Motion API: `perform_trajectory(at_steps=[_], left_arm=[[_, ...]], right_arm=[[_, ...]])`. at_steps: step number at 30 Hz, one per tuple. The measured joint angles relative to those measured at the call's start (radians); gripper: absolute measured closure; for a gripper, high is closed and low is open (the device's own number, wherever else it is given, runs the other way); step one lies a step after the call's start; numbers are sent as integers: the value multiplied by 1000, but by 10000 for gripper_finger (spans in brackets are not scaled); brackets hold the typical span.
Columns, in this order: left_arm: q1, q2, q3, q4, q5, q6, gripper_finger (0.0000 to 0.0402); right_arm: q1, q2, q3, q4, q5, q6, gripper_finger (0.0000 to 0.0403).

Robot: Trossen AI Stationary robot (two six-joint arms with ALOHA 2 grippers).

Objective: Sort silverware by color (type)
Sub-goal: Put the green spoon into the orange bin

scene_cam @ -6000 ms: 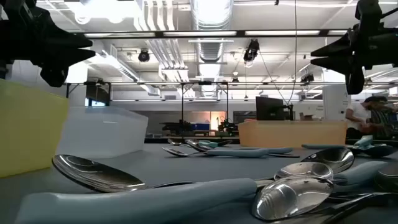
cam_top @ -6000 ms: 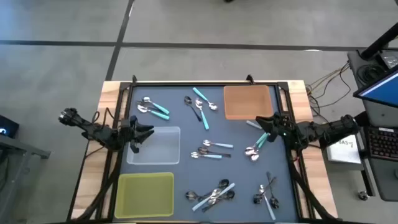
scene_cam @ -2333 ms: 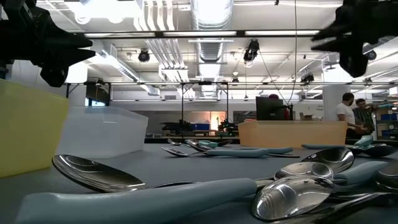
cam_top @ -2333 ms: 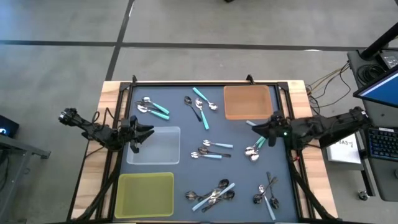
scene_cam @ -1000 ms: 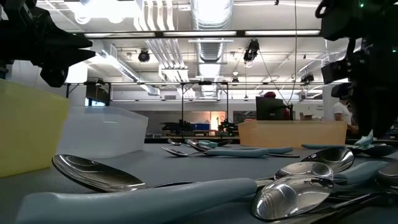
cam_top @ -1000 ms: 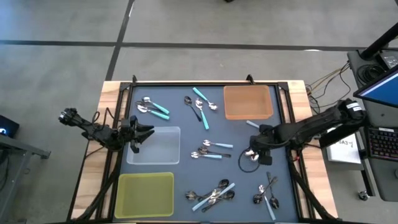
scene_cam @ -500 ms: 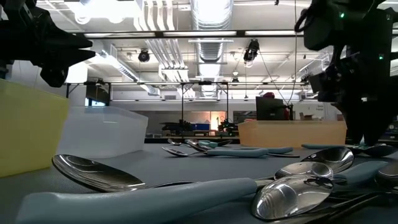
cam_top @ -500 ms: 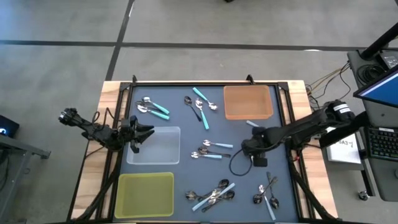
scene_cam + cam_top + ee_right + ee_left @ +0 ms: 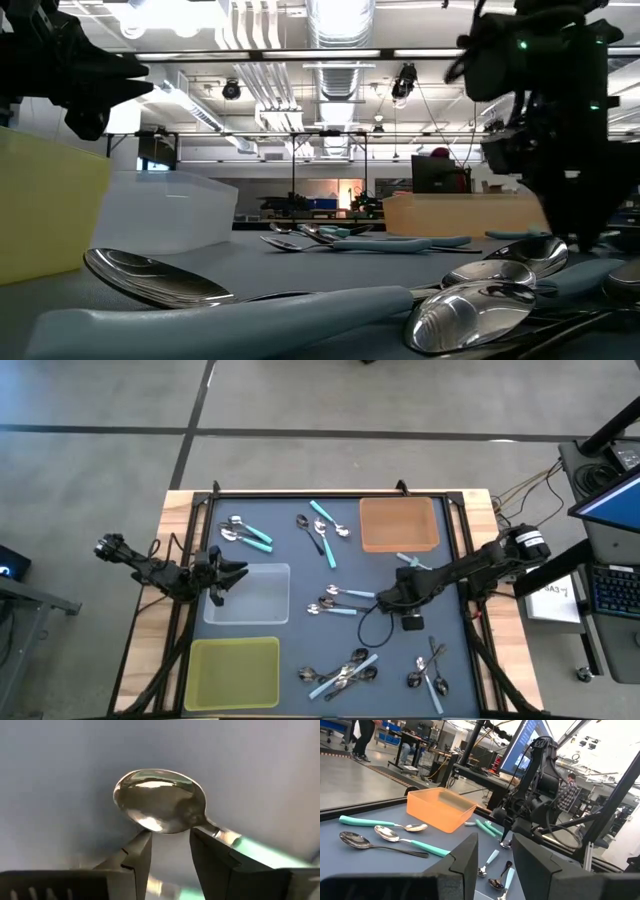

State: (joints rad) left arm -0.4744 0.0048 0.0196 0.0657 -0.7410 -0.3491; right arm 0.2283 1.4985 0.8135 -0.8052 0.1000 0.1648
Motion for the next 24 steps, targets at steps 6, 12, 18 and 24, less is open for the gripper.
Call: perform_trajectory(at_steps=[6,12,18,24], left_arm=[[0,0,0,-1,0,0,299],[0,0,0,-1,0,0,299],[0,0,0,0,0,0,299],[0,0,0,0,0,0,299]], right_arm=[[-8,-2,26,0,7,-10,275],[-10,-17,44,-13,7,-46,275],[-16,-11,61,-27,63,-220,275],[-56,-4,50,-24,103,-348,275]])
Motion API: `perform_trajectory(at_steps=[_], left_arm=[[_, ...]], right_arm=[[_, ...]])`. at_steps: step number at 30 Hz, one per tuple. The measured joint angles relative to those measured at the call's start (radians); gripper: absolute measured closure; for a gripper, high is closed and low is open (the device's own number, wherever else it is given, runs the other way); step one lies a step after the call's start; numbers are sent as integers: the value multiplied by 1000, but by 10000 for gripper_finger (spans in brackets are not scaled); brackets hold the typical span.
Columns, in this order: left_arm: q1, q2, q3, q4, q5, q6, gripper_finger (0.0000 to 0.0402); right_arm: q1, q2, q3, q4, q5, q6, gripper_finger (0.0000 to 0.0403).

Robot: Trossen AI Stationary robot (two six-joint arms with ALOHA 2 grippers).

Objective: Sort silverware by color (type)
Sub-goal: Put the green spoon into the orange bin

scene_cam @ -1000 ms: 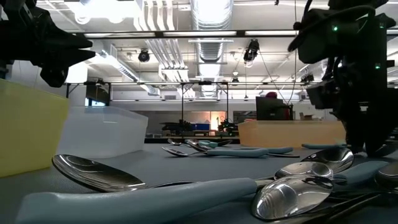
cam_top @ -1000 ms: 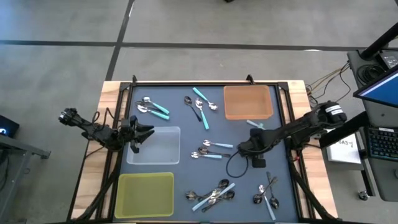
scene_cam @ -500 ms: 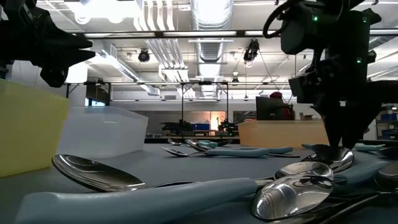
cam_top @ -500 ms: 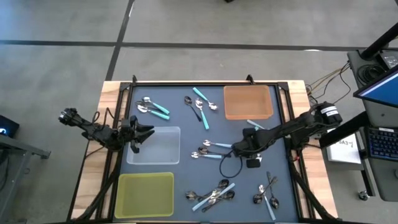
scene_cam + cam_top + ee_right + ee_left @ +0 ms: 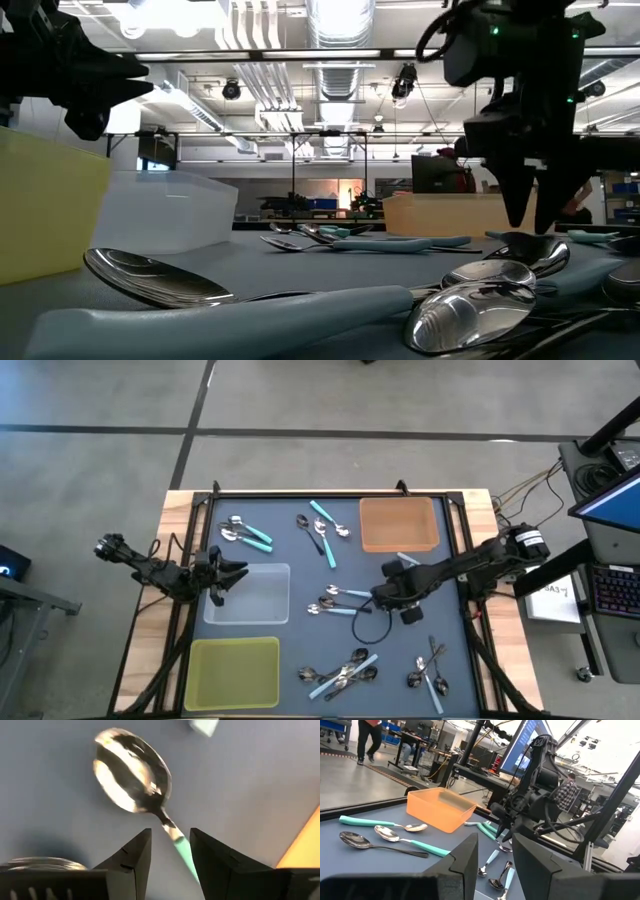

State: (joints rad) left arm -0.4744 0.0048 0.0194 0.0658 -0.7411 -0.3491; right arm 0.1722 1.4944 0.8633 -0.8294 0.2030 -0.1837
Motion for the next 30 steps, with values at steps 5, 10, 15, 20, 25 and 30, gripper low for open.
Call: perform_trajectory(at_steps=[5,10,15,20,25,30], left_arm=[[0,0,0,0,0,0,299],[0,0,0,0,0,0,299],[0,0,0,0,0,0,299],[0,0,0,0,0,0,299],[0,0,0,0,0,0,299],[0,0,0,0,0,0,299]], right_arm=[[-60,0,-2,4,0,-47,275],[-116,0,-3,5,-3,-95,275],[-142,0,-3,2,-77,-32,275],[-140,0,-4,5,-114,-37,275],[-140,0,-6,10,-134,-72,275],[-140,0,-38,38,-133,-97,275]])
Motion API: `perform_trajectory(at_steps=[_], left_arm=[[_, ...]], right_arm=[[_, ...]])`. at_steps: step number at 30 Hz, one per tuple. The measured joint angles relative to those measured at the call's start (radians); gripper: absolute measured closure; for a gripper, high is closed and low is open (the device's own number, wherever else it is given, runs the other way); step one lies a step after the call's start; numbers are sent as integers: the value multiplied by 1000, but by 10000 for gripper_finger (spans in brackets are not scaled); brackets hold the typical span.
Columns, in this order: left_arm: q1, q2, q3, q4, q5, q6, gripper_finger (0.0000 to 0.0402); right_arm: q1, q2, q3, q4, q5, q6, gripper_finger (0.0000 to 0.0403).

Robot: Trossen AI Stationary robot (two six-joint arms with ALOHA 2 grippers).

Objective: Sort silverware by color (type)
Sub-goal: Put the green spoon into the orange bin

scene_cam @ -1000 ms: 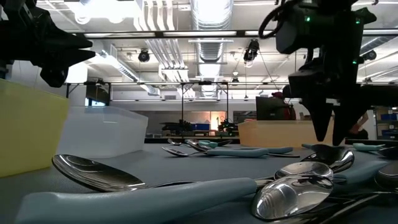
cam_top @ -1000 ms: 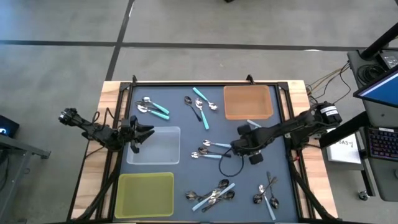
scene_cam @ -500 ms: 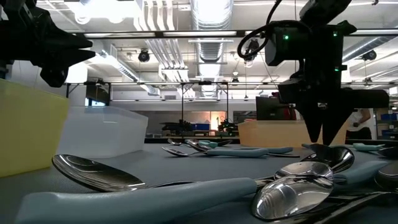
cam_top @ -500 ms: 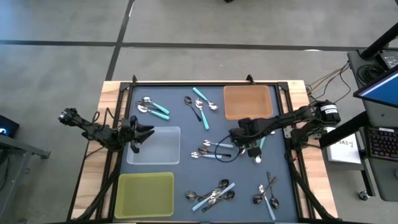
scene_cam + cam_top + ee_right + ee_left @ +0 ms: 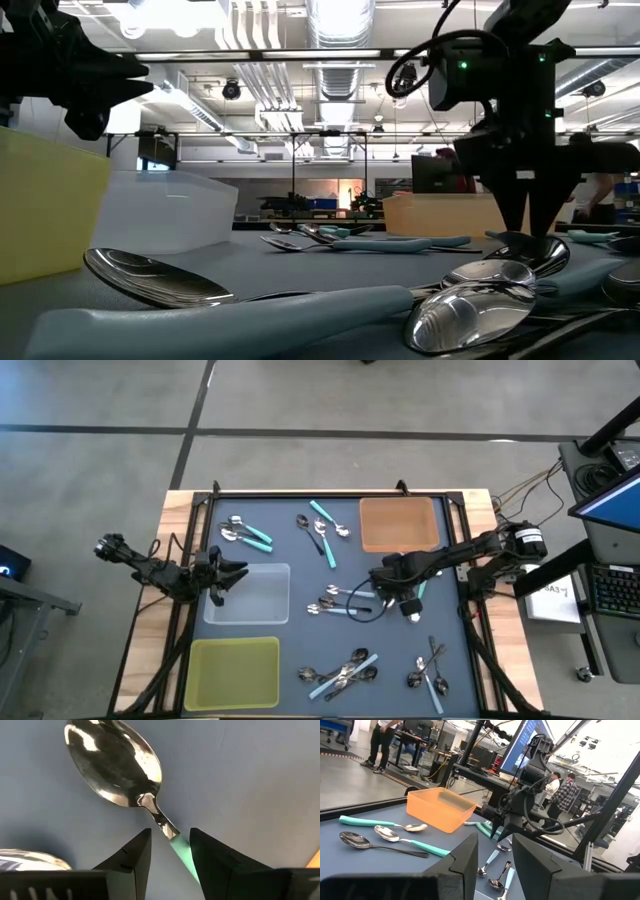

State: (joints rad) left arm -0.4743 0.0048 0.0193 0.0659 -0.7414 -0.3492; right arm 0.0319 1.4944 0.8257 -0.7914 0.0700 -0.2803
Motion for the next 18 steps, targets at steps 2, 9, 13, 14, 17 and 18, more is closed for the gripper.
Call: perform_trajectory(at_steps=[2,9,13,14,17,18], left_arm=[[0,0,0,0,0,0,299],[0,0,0,0,0,0,299],[0,0,0,0,0,0,299],[0,0,0,0,0,0,299],[0,0,0,0,0,0,299],[0,0,0,0,0,0,299]], right_arm=[[0,0,-19,11,0,2,275],[0,-5,-51,55,1,43,282],[1,-4,-52,56,-8,44,324],[1,-4,-52,56,-11,44,339],[1,-3,-53,54,-14,45,379],[1,-3,-53,54,-14,45,381]])
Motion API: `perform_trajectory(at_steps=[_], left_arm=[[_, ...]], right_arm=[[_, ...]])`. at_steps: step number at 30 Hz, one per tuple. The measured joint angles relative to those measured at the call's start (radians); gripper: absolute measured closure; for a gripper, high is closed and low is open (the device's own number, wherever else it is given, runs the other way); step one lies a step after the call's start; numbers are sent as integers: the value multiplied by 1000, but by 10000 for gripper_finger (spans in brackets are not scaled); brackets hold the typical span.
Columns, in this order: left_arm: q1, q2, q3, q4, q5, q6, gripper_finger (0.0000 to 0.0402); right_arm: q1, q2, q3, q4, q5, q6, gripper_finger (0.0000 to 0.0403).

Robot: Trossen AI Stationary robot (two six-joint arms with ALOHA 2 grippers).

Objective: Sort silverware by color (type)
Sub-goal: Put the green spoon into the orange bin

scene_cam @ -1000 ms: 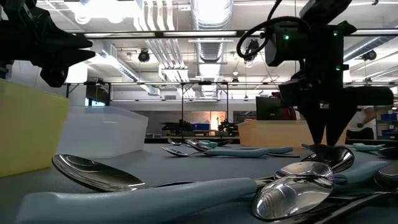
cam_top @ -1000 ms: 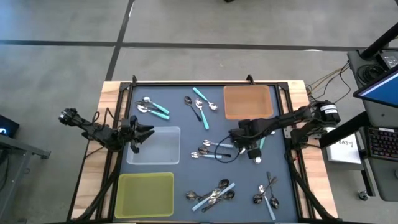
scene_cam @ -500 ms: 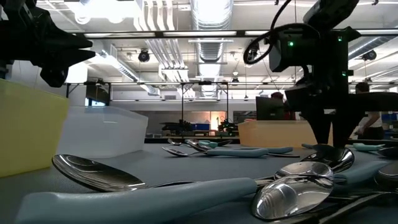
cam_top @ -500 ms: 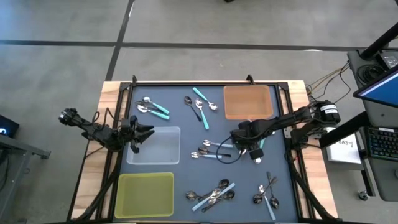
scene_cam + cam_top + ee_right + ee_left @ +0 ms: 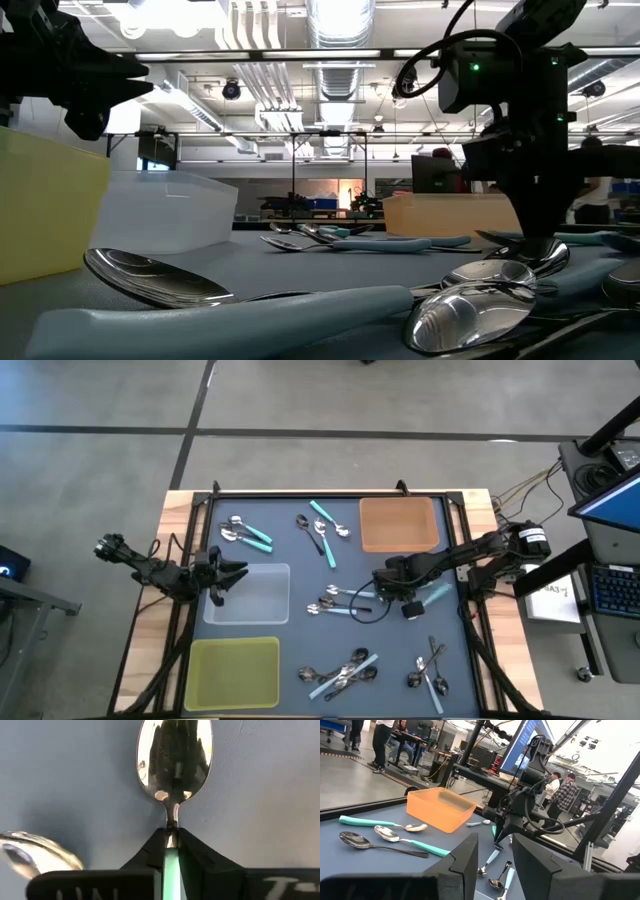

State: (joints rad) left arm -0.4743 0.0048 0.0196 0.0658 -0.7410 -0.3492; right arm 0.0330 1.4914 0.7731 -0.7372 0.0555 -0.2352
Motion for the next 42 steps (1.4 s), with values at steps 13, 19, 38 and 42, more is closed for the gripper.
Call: perform_trajectory(at_steps=[13,19,38,42], left_arm=[[0,0,0,0,0,0,299],[0,0,0,0,0,0,299],[0,0,0,0,0,0,299],[0,0,0,0,0,0,299]], right_arm=[[-9,-118,107,-70,45,1,383],[-104,-212,180,-64,222,-10,384],[-590,-176,248,-105,282,240,289],[-584,-182,312,-240,157,448,255]])
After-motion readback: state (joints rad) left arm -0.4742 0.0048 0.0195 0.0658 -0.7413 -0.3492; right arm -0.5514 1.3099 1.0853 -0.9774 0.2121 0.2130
